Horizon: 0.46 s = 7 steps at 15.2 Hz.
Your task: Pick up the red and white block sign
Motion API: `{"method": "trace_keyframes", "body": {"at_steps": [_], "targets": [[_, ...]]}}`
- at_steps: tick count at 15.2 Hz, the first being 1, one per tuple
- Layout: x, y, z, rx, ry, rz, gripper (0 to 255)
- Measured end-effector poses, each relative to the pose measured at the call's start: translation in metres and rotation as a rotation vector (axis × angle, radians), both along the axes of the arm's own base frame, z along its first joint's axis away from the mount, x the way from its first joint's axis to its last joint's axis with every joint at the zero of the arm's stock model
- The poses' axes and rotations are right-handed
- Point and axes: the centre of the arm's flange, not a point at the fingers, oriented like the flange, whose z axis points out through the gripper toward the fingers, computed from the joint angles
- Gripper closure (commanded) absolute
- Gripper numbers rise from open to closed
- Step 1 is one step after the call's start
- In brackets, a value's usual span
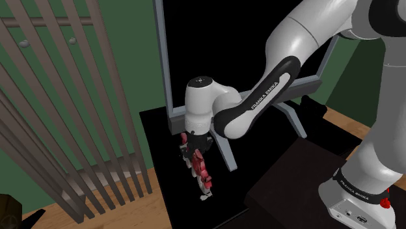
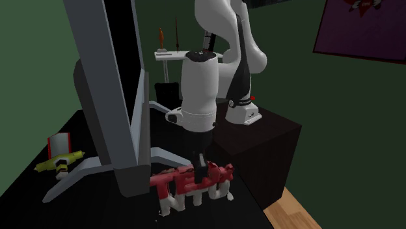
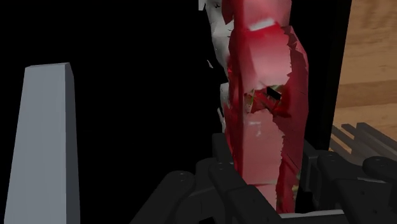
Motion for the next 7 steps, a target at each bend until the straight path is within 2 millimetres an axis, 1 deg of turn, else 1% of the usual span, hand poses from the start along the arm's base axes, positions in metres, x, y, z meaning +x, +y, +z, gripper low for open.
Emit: {"method": "trace_keyframes", "body": {"at_steps": [3, 7], "targets": [[-0.002, -0.001, 0.018, -0.001, 0.001, 0.000, 255], [0.000, -0.001, 0.036, 0.000, 0.001, 0.001, 255]]}}
